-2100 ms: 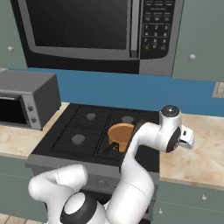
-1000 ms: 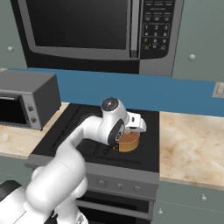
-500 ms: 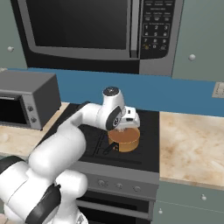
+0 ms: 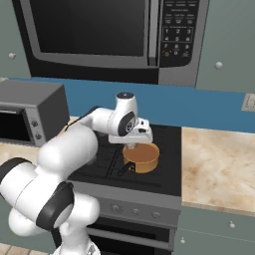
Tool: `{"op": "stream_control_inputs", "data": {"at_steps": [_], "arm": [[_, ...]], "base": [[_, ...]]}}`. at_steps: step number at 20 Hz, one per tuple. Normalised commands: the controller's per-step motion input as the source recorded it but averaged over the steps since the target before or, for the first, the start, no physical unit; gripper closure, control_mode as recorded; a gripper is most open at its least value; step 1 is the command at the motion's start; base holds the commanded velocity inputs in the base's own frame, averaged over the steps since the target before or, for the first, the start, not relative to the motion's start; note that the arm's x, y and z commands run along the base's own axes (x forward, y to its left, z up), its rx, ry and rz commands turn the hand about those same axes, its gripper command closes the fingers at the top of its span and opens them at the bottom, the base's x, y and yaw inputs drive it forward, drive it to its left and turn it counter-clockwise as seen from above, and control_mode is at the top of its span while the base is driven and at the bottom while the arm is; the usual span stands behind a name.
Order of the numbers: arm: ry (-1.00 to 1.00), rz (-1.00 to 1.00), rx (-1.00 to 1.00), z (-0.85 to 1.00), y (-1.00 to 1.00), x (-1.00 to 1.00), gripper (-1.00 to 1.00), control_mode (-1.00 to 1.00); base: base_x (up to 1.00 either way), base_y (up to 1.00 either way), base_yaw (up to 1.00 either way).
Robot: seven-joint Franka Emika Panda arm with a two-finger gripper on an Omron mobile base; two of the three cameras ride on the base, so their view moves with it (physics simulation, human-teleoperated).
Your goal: Pick up the sugar cube(s) and place them in the saucepan with hot chocolate.
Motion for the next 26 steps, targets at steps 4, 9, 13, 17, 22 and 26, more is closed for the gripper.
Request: {"op": "stream_control_inputs", "data": {"at_steps": [4, 9, 13, 17, 22, 26], "arm": [[0.00, 0.00, 0.01, -0.23, 0.06, 0.00, -1.00, -1.00], [-0.01, 0.00, 0.01, -0.08, 0.00, 0.00, -1.00, -1.00], [-0.08, 0.00, 0.00, 0.00, 0.00, -0.03, -1.00, -1.00], [-0.08, 0.00, 0.00, 0.00, 0.00, -0.08, -1.00, -1.00], [-0.11, -0.02, 0.00, 0.02, 0.20, -0.29, -1.00, -1.00], [-0.12, -0.04, -0.03, 0.05, 0.38, -0.21, -1.00, -1.00]], "base": [[0.00, 0.00, 0.00], [0.00, 0.00, 0.00], [0.00, 0.00, 0.00], [0.00, 0.00, 0.00], [0.00, 0.00, 0.00], [0.00, 0.00, 0.00]]}}
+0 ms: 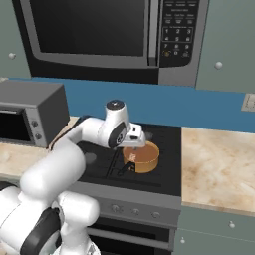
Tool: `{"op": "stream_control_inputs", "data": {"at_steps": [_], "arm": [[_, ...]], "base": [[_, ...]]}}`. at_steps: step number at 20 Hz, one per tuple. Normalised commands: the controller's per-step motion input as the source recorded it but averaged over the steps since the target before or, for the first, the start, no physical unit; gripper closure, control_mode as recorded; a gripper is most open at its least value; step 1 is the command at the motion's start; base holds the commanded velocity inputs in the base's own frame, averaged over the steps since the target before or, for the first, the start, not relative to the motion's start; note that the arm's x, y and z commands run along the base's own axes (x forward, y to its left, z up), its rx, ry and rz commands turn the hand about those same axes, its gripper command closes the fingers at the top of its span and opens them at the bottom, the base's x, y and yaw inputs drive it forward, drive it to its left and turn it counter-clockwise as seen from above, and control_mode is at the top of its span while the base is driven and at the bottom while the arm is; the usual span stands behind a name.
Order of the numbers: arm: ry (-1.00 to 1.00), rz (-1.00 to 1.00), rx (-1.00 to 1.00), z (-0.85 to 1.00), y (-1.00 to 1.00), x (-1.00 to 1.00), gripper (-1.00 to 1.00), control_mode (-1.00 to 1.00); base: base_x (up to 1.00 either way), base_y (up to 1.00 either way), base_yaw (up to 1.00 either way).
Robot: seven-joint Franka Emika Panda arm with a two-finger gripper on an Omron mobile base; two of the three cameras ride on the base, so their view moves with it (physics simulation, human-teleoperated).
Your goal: Pick up the sugar cube(s) and place them in the saucepan with hot chocolate.
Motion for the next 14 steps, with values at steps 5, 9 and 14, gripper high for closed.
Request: {"op": "stream_control_inputs", "data": {"at_steps": [5, 9, 14], "arm": [[-0.04, -0.07, -0.04, 0.19, 0.48, -0.18, -1.00, -1.00], [-0.01, -0.10, -0.07, 0.24, 0.61, -0.34, -1.00, -1.00], [0.00, -0.13, -0.07, 0.15, 0.75, -0.24, -1.00, -1.00]], "base": [[0.00, 0.00, 0.00], [0.00, 0.00, 0.00], [0.00, 0.00, 0.00]]}}
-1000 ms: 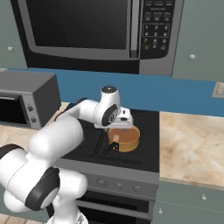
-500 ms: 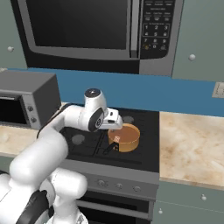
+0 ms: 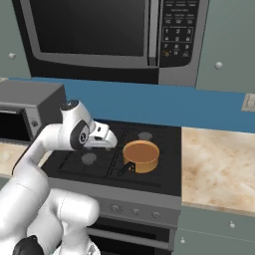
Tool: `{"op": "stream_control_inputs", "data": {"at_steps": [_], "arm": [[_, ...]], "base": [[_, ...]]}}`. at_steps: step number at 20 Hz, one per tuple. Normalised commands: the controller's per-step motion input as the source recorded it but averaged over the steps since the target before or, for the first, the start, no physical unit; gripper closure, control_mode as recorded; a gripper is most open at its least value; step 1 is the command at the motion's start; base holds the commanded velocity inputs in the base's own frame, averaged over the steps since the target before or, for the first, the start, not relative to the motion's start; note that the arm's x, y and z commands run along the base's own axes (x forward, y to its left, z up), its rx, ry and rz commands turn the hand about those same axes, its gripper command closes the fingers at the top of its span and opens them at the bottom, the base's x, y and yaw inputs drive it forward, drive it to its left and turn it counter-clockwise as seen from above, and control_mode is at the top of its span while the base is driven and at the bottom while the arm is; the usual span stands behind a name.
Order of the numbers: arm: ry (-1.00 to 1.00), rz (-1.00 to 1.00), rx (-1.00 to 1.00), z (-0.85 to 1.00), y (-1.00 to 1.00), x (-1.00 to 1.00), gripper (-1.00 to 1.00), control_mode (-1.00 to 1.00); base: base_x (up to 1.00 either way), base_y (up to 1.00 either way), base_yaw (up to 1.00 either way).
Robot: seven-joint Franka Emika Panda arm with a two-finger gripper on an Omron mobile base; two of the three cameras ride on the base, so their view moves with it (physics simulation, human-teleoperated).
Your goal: Pick up the sugar cube(s) and place them in the saucepan with hot chocolate.
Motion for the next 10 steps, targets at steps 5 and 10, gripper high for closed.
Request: {"op": "stream_control_inputs", "data": {"at_steps": [5, 10], "arm": [[0.09, -0.22, 0.00, 0.00, 0.67, 0.00, -1.00, -1.00], [0.07, -0.23, 0.01, -0.01, 0.46, 0.00, -1.00, -1.00]], "base": [[0.00, 0.00, 0.00], [0.00, 0.00, 0.00]]}}
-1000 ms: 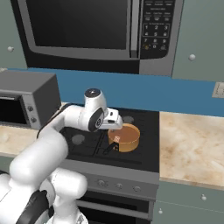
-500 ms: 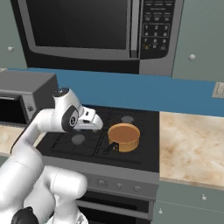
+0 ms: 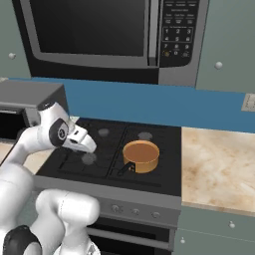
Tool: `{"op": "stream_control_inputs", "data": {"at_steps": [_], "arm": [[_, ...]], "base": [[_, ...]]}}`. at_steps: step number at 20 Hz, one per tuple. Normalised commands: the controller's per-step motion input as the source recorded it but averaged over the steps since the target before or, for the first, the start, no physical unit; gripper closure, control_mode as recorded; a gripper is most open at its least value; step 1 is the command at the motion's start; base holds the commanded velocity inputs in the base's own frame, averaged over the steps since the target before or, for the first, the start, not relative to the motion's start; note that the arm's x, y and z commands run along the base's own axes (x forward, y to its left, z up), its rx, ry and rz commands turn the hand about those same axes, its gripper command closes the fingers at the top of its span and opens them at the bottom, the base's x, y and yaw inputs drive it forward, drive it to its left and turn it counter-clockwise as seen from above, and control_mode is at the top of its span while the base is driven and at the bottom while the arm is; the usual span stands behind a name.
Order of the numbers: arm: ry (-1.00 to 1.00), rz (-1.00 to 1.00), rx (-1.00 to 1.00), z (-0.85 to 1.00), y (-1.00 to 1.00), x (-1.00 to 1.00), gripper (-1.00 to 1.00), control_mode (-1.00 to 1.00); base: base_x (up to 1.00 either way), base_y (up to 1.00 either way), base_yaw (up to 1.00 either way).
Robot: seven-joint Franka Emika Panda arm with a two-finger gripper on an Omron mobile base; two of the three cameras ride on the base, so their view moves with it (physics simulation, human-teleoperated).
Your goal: Pick up the sugar cube(s) and place them in the saucepan with hot chocolate.
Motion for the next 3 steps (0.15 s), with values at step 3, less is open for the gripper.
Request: {"op": "stream_control_inputs", "data": {"at_steps": [3], "arm": [[0.06, -0.18, 0.04, 0.00, 0.46, 0.00, -1.00, -1.00]], "base": [[0.00, 0.00, 0.00]]}}
